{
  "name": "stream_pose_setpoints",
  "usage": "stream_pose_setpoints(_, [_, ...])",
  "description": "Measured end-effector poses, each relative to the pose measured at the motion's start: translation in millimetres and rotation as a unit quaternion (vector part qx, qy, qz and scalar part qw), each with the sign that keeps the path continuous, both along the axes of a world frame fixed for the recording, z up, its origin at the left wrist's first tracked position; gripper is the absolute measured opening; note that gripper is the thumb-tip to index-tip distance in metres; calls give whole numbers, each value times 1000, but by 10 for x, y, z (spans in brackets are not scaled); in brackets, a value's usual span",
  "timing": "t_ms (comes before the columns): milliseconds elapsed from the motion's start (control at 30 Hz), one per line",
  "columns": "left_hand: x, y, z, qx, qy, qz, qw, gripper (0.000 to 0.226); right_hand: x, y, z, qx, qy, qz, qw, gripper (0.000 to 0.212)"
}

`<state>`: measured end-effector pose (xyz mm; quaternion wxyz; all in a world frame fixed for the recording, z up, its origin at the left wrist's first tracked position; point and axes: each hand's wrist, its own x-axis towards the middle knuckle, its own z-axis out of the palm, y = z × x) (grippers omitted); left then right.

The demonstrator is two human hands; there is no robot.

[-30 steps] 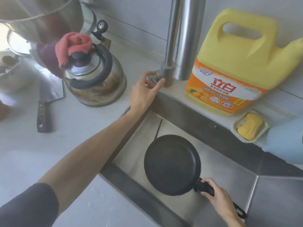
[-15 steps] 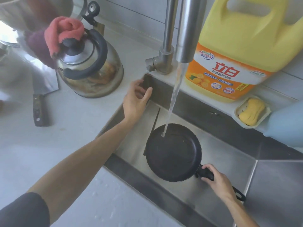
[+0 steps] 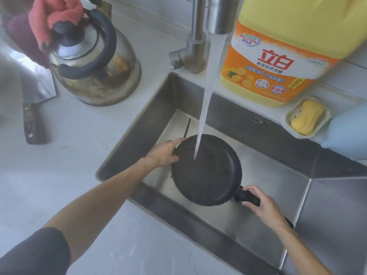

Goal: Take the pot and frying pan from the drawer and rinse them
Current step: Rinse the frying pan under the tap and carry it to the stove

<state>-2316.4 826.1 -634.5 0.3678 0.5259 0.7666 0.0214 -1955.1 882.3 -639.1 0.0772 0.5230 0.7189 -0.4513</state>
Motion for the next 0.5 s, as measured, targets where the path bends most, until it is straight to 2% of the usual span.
stream_pose_setpoints(133, [-187,64,432,67,-9,12,998,64,-3,4,240,-87,46,-22,995,39])
stream_pose_setpoints(233, [-233,-1,667,75,-7,-9,997,67,-4,67,516,-87,43,14,995,40])
stream_pose_setpoints(367, [-186,-221,658,30,-76,2,997,54,-22,260,969,27,-18,84,996,38])
stream_pose_setpoints(500, [-96,-326,536,53,-95,37,993,43,-54,379,1309,197,-78,156,965,39])
